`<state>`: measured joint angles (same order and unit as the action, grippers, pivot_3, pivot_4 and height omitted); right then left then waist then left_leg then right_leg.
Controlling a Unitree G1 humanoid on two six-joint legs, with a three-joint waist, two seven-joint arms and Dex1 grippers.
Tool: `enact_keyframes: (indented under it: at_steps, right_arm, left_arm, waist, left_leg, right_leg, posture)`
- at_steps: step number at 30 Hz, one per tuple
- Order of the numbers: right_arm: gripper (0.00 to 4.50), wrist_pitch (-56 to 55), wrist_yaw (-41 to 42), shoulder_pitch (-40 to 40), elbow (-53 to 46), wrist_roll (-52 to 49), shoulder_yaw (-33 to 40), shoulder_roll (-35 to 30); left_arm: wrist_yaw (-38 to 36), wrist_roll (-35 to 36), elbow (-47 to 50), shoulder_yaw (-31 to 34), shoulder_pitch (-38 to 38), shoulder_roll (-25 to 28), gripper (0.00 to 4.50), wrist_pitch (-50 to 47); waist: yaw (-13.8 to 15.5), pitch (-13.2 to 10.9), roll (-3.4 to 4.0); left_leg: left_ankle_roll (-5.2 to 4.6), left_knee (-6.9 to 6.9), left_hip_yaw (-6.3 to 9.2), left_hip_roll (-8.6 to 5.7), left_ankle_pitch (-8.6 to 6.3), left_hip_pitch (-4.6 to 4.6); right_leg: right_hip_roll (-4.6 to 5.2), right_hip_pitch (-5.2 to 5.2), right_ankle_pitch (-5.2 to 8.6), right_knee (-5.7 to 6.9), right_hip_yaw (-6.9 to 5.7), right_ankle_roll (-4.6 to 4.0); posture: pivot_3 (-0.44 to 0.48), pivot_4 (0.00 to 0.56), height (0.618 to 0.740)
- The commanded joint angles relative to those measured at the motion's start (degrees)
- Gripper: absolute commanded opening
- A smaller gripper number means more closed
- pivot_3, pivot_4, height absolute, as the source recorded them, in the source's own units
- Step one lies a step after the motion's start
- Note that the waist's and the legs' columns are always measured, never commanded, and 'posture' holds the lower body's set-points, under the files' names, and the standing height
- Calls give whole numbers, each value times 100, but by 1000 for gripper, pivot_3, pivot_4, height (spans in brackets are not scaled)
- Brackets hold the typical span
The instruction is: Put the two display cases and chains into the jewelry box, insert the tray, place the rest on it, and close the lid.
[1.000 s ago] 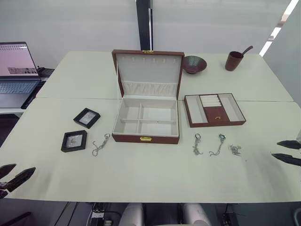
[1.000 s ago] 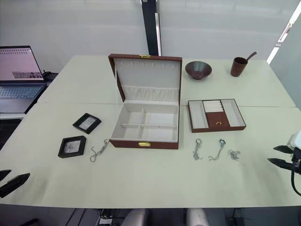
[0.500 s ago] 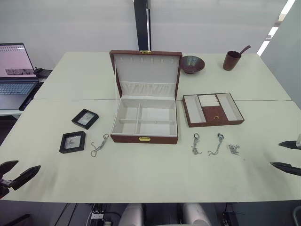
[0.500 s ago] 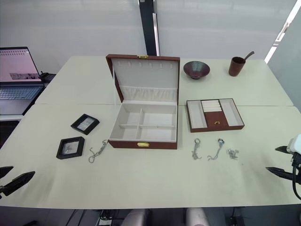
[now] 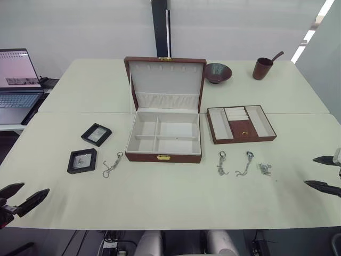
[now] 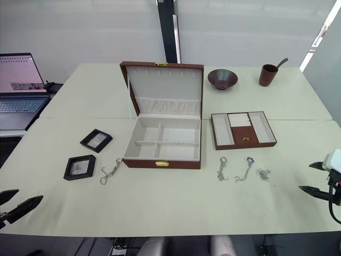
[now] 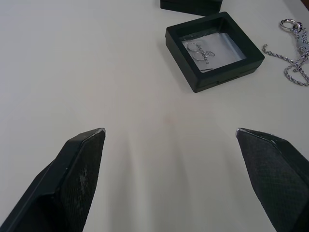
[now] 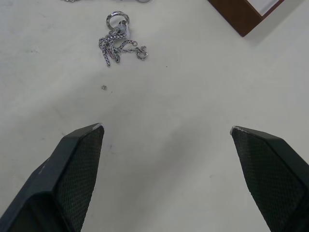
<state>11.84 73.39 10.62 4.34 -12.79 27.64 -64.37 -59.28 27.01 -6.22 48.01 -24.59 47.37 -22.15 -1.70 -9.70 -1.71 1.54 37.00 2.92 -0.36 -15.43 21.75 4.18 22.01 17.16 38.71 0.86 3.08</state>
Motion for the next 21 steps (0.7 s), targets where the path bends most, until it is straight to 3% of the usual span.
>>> enact_keyframes:
  at_steps: [1,21]
  right_arm:
    - [4457,-69,23,-41,-21,-47,55,-107]
    - [4457,-334,69,-47,33,2,15,-128]
  left_arm:
    - [14,88,187,79,-51,5,4500,38]
    - [3,102,290,30,-43,-65,4500,37]
  waist:
    - [0,0,0]
    - [-2,0,0]
  left_leg:
    - [0,0,0,0,0,0]
    - [0,0,-1,0,0,0]
  right_leg:
    - [0,0,0,0,1,0]
    - [0,0,0,0,1,0]
  posture:
    - [0,150,733]
    - [0,150,733]
